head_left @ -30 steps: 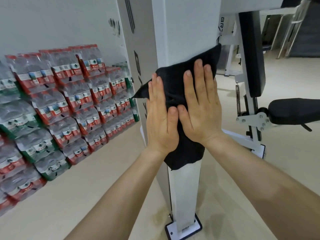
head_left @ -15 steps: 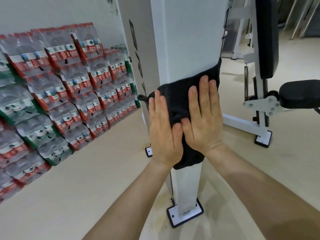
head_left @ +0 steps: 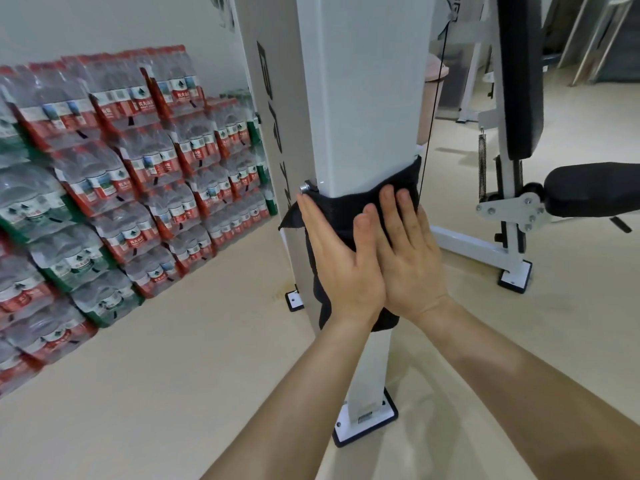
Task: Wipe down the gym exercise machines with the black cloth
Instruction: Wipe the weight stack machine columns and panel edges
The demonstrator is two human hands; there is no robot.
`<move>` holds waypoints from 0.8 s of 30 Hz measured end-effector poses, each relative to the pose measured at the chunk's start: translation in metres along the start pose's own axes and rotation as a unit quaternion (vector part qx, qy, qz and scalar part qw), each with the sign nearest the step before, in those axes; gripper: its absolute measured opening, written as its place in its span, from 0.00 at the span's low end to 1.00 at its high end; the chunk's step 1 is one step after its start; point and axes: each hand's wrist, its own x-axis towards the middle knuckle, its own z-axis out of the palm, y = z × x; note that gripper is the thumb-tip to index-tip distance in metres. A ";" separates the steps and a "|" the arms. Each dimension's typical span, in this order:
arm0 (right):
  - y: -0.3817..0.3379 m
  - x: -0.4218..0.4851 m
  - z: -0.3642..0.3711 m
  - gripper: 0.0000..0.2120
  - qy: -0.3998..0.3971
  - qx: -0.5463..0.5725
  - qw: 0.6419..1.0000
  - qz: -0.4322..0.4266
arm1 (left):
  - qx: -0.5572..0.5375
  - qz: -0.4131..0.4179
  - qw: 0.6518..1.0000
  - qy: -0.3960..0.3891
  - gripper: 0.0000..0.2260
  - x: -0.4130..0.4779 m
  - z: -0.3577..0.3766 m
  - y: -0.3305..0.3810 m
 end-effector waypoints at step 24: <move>-0.048 -0.135 0.005 0.26 -0.126 0.014 0.980 0.156 | 0.197 0.028 0.977 0.075 0.37 -0.036 -0.004 -0.065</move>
